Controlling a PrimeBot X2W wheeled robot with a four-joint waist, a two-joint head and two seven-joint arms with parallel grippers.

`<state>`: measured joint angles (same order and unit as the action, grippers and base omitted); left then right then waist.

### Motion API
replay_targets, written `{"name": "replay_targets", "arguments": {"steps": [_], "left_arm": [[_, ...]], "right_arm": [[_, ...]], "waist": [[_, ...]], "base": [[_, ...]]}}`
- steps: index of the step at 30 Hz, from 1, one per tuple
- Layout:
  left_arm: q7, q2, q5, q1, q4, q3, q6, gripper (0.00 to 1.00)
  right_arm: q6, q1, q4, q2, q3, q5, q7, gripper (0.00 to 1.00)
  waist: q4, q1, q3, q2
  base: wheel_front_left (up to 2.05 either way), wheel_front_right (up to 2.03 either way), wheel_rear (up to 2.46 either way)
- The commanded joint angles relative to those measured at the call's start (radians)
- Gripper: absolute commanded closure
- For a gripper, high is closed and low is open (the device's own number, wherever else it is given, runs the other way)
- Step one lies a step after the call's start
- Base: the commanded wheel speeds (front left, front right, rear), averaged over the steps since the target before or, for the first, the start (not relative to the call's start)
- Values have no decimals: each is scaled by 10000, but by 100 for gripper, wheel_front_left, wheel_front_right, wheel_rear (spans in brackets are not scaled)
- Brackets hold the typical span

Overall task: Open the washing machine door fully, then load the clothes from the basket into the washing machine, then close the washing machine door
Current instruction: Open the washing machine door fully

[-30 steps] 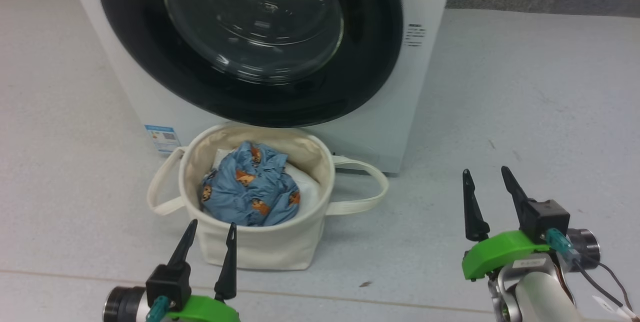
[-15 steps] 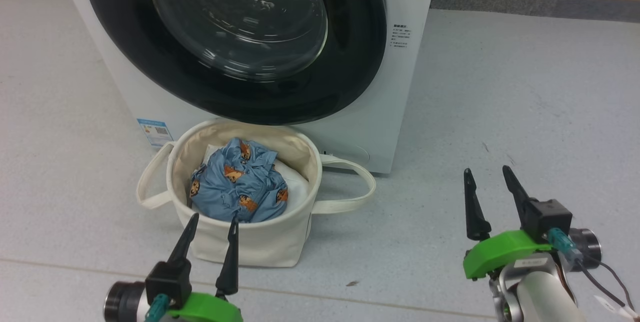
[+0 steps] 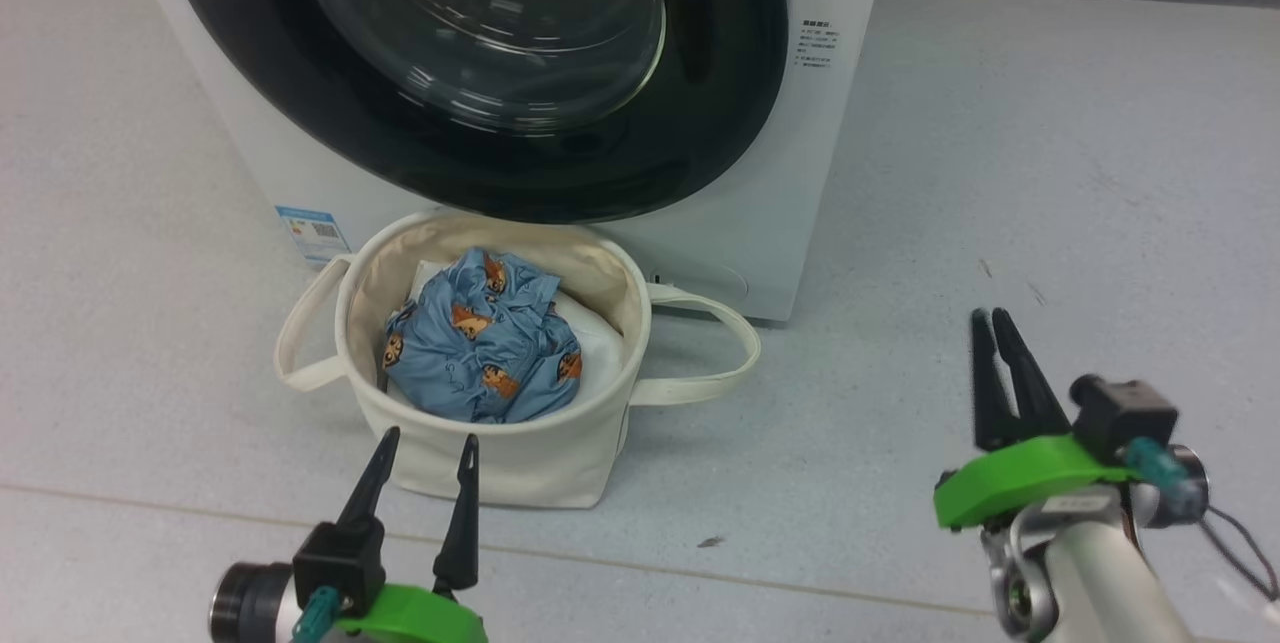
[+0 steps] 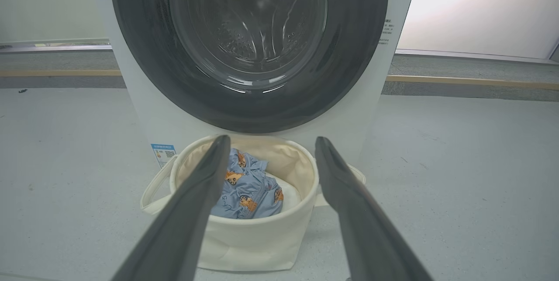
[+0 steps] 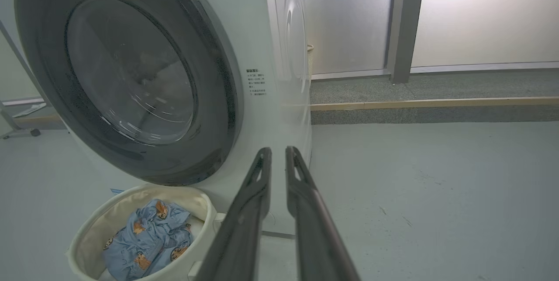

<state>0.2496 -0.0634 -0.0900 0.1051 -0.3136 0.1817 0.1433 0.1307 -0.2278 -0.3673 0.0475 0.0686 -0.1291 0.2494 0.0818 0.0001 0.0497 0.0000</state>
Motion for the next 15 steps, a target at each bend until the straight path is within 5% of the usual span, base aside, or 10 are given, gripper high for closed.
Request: {"name": "replay_targets", "arguments": {"steps": [1,5,15], "left_arm": [[122,-27,2,427,285,-288,-21,0],[122,8,5,554,185,-196,-29,0],[122,74,-139,902,97,-60,11,0]], "right_arm": [[0,-574,348,28,144,-323,124,100],[0,-1159,-515,28,148,-2878,94,100],[0,-4025,-2699,28,-201,-7049,-1500,100]], "waist": [[24,-1,43,0],[116,-1,149,0],[347,-1,885,0]], "base": [[0,0,0],[0,0,0],[0,0,0]]}}
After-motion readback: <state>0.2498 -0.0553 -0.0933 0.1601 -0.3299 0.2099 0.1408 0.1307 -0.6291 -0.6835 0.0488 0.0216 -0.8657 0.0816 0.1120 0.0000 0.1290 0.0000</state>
